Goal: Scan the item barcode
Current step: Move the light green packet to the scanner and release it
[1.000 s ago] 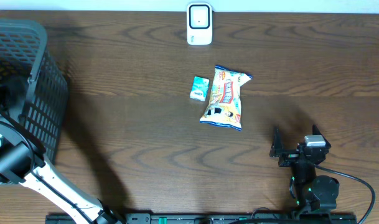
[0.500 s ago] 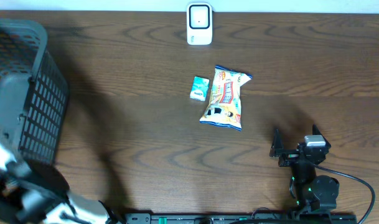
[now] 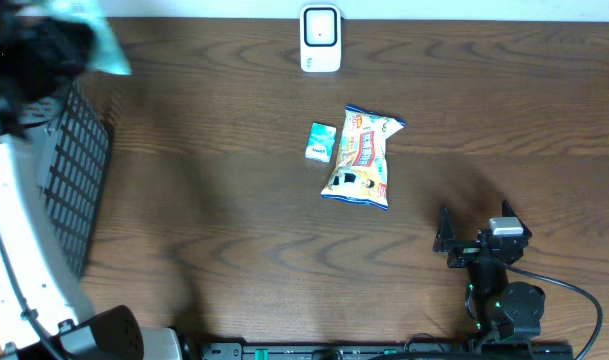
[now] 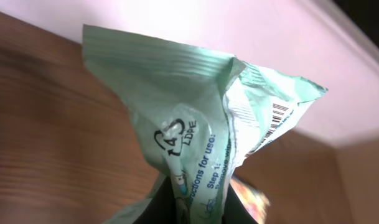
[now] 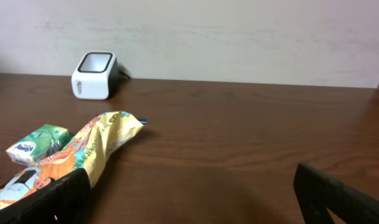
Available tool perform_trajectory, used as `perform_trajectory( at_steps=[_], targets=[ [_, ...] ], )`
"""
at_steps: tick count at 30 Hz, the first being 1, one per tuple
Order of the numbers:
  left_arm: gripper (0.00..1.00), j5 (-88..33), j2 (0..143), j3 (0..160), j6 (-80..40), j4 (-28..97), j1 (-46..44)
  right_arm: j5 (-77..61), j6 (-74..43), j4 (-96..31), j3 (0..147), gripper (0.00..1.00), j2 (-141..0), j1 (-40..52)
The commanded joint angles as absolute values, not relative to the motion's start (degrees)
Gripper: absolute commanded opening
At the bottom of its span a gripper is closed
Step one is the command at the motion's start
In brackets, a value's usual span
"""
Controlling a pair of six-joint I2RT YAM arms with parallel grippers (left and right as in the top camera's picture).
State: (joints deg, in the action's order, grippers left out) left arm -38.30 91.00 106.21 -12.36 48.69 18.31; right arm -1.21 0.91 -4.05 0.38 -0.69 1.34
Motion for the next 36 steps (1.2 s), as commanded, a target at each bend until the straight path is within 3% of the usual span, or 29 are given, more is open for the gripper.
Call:
perform_trajectory(
  at_steps=[1,10,20,24,31,36],
  targets=[
    [0.07,-38.39,93.76,104.25,-13.65,48.88,9.06,-0.8,0.91,-4.45,0.36,0.99,-0.38,1.17],
    [0.07,-16.27,105.82,104.03,-21.74,51.62,-10.87,-0.8,0.91,-4.45,0.36,0.99,-0.38,1.17],
    [0.08,-6.26,118.34,104.03,-21.74,51.4,-20.86,-0.8,0.91,-4.45,0.36,0.99,-0.38,1.17],
    [0.48,-5.93,120.66,104.03,-21.26,52.56,-21.74,-0.8,0.91,-4.45,0.36,0.99,-0.38,1.17],
    [0.55,-5.91,117.47,106.43,-17.61,53.91,-19.11,-0.8,0.91,-4.45,0.36,0.99,-0.38,1.17],
    [0.56,-3.4,107.35,109.32,-14.61,53.87,-11.73,-0.8,0.91,-4.45,0.36,0.99,-0.38,1.17]
  ],
)
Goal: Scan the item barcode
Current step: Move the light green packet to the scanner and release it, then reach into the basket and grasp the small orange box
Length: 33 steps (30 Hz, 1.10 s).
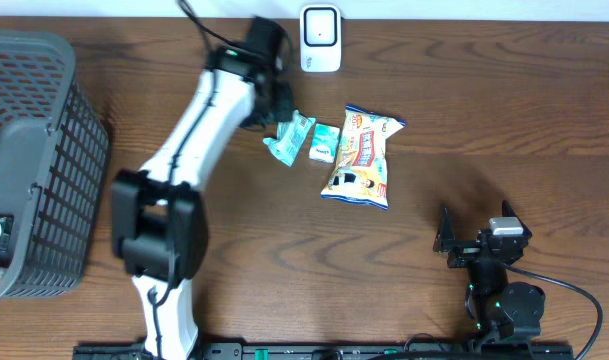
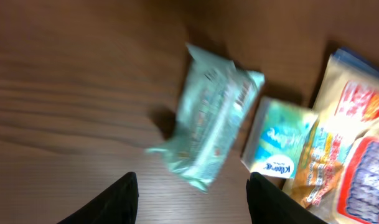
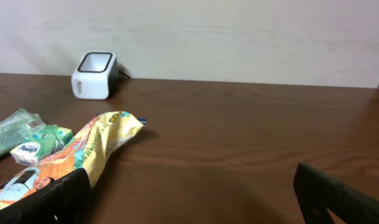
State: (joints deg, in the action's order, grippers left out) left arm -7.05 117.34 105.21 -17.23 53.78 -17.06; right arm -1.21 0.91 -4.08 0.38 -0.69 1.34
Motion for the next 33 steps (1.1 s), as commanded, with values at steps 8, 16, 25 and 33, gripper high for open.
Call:
perform_trajectory(
  at_steps=[8,16,25,33],
  targets=[
    [0.75,13.67,90.89,109.54,-13.37,54.28,7.75,-0.8,0.91,-4.45,0.36,0.99,-0.38,1.17],
    [0.75,17.89,90.43,106.28,-13.1,62.43,32.29,-0.8,0.91,-4.45,0.36,0.99,-0.38,1.17],
    [0.75,17.89,102.94,102.8,-22.7,63.59,45.98,-0.8,0.91,-4.45,0.36,0.99,-0.38,1.17],
    [0.76,23.94,113.78,102.8,-37.1,70.5,47.24,-0.8,0.91,-4.45,0.36,0.99,-0.38,1.17]
  ],
)
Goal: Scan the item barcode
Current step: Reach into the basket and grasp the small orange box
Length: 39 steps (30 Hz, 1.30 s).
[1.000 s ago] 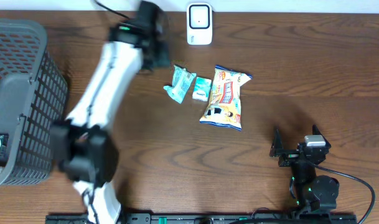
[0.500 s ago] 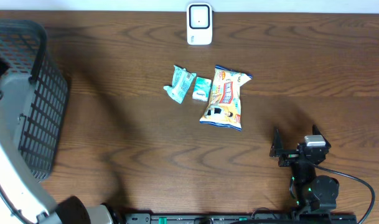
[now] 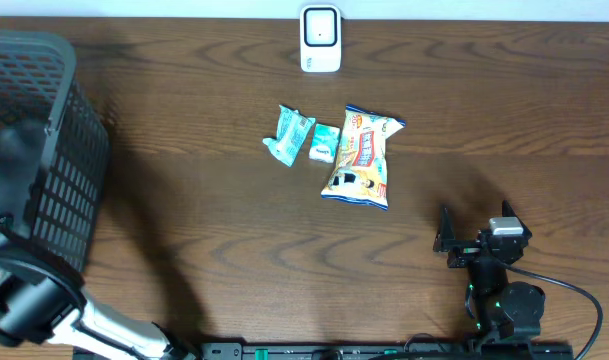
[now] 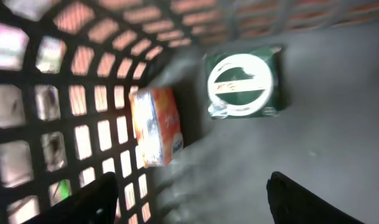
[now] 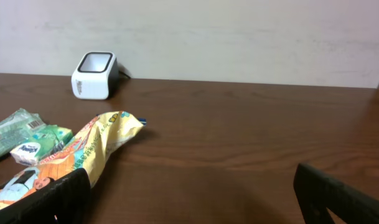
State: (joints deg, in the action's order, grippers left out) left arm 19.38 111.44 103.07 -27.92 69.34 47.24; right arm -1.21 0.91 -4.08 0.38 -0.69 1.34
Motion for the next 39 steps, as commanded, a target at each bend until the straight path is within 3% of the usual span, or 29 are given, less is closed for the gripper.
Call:
perform_trajectory(
  at_steps=[1,5,15,28,30,32,35,39],
  targets=[
    [0.76,24.12,114.63,102.8,-39.4,70.7,47.29,-0.8,0.91,-4.45,0.36,0.99,-0.38,1.17],
    [0.76,24.03,116.86,102.74,-44.29,70.22,48.49,-0.8,0.91,-4.45,0.36,0.99,-0.38,1.17],
    [0.76,23.64,118.1,100.03,-43.81,70.39,51.86,-0.8,0.91,-4.45,0.36,0.99,-0.38,1.17],
    [0.75,23.64,118.13,87.74,-43.79,57.45,52.05,-0.8,0.91,-4.45,0.36,0.99,-0.38,1.17],
    [0.64,23.64,118.13,87.48,-43.79,57.28,52.05,-0.8,0.91,-4.45,0.36,0.99,-0.38,1.17],
    [0.37,23.64,118.13,87.46,-43.77,57.28,52.05,-0.8,0.91,-4.45,0.36,0.99,-0.38,1.17],
    [0.07,23.62,118.06,87.72,-43.11,57.65,52.05,-0.8,0.91,-4.45,0.36,0.99,-0.38,1.17],
    [0.07,23.59,116.42,89.62,-43.18,60.58,52.05,-0.8,0.91,-4.45,0.36,0.99,-0.38,1.17]
  ],
)
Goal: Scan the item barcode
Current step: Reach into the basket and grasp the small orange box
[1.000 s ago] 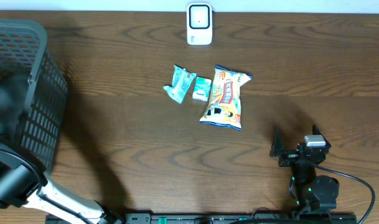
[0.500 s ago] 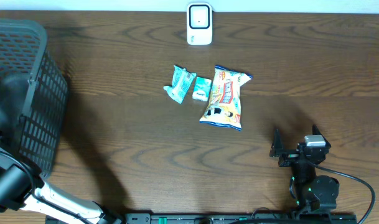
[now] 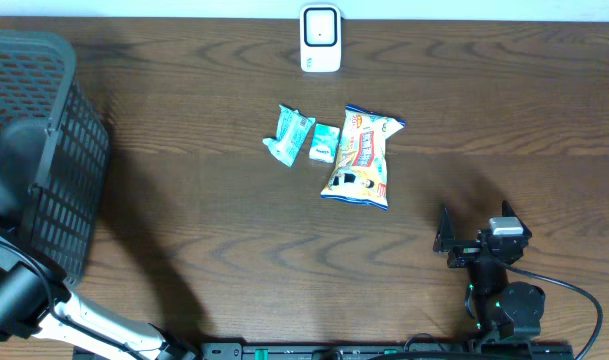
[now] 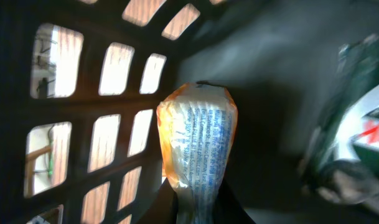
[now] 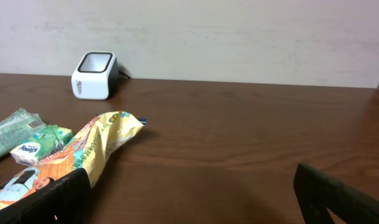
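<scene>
Inside the grey mesh basket (image 4: pixel 83 124), my left gripper (image 4: pixel 195 202) is shut on the lower end of an orange and white packet (image 4: pixel 198 140) with blue print, which stands upright between its fingers. A green and white pack (image 4: pixel 357 124) lies to its right in the basket. The white barcode scanner (image 3: pixel 321 40) stands at the table's far edge. My right gripper (image 5: pixel 195 199) rests open near the front right of the table, nothing between its fingers.
A mint-green packet (image 3: pixel 289 135), a small green box (image 3: pixel 325 143) and a yellow snack bag (image 3: pixel 362 157) lie side by side below the scanner. The basket (image 3: pixel 64 150) fills the table's left end, with my left arm (image 3: pixel 14 170) reaching into it.
My left gripper was open above the orange packet and green pack lying in the basket. It is now shut on the orange packet. The right arm has not moved.
My left gripper held the mint-green packet up at the far left. Then it was open over that packet, which lay on the table beside the small green box. Then it was open inside the basket, and now it grips the orange packet there.
</scene>
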Available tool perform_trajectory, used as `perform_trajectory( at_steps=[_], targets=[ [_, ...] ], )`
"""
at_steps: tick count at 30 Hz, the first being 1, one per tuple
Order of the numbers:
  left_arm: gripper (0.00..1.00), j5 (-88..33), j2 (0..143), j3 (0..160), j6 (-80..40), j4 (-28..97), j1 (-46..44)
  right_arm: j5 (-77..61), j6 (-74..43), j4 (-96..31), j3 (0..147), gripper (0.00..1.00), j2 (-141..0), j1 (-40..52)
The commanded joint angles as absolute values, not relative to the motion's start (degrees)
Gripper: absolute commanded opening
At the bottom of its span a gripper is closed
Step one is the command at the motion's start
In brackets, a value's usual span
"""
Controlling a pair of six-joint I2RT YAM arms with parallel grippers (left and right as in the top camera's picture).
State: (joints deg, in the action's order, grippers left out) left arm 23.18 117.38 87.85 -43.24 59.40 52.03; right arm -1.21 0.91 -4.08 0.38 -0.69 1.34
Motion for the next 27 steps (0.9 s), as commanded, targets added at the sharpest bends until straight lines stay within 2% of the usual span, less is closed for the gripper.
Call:
perform_trajectory(
  at_steps=[1,9,17,21,27],
  targets=[
    [0.08,23.59,115.63,90.11,-43.16,60.75,52.05,-0.8,0.91,-4.45,0.36,0.99,-0.38,1.17],
    [0.08,14.2,100.29,93.27,-43.13,58.57,51.94,-0.8,0.91,-4.45,0.36,0.99,-0.38,1.17],
    [0.07,-17.37,82.13,93.25,-40.8,48.23,49.6,-0.8,0.91,-4.45,0.36,0.99,-0.38,1.17],
    [0.08,-34.33,77.71,93.25,-25.96,39.62,41.34,-0.8,0.91,-4.45,0.36,0.99,-0.38,1.17],
    [0.07,-36.84,77.56,93.1,-12.53,37.67,24.6,-0.8,0.91,-4.45,0.36,0.99,-0.38,1.17]
  ],
)
